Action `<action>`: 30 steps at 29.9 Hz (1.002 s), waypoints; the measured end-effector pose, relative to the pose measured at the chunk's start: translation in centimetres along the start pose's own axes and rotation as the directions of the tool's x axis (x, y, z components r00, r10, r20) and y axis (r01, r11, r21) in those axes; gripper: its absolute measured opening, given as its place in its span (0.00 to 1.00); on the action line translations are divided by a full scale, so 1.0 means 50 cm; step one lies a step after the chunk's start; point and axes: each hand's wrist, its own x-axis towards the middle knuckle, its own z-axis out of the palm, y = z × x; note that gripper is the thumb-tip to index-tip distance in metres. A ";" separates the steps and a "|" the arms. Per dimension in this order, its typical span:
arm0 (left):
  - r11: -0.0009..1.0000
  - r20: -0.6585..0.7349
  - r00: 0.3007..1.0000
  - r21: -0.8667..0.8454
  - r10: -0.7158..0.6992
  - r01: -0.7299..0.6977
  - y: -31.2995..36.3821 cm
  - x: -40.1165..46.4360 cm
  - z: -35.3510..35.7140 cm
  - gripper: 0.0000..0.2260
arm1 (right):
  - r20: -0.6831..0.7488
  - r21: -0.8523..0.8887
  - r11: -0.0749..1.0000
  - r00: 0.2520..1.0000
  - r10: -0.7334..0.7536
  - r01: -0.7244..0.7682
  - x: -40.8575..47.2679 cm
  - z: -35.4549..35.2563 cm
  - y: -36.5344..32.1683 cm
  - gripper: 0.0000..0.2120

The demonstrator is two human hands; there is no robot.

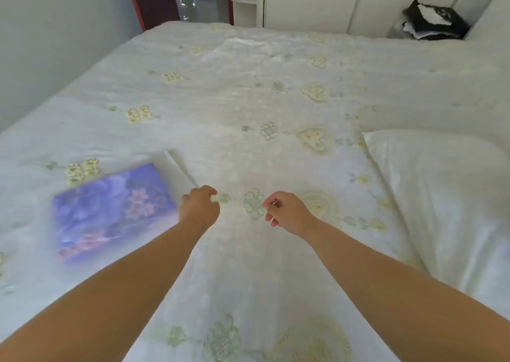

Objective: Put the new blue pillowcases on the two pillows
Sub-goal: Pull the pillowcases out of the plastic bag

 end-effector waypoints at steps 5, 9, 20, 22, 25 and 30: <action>0.930 -0.080 0.997 0.368 0.021 0.010 -0.055 0.088 0.149 0.30 | -0.172 0.172 0.983 0.985 -0.033 0.063 0.133 0.070 0.104 0.06; 0.982 -0.254 0.965 0.155 -0.062 0.104 -0.076 0.137 0.230 0.32 | -0.203 0.183 0.974 0.974 -0.097 0.135 0.191 0.107 0.172 0.06; 0.988 -0.275 0.951 -0.027 0.140 -0.153 -0.137 -0.010 0.259 0.27 | -0.345 0.257 0.957 0.938 -0.040 0.136 0.077 0.147 0.227 0.10; 0.972 -0.297 0.937 -0.084 0.184 -0.217 -0.153 -0.081 0.269 0.27 | -0.317 0.289 0.954 0.948 0.015 0.081 0.013 0.161 0.224 0.08; 0.899 -0.283 0.930 -0.301 0.235 -0.319 -0.163 -0.192 0.283 0.27 | -0.238 0.381 0.925 0.967 0.090 0.008 -0.082 0.201 0.224 0.07; 0.757 -0.216 0.909 -0.504 0.356 -0.416 -0.157 -0.378 0.291 0.27 | -0.119 0.554 0.832 0.984 0.130 -0.043 -0.204 0.291 0.225 0.06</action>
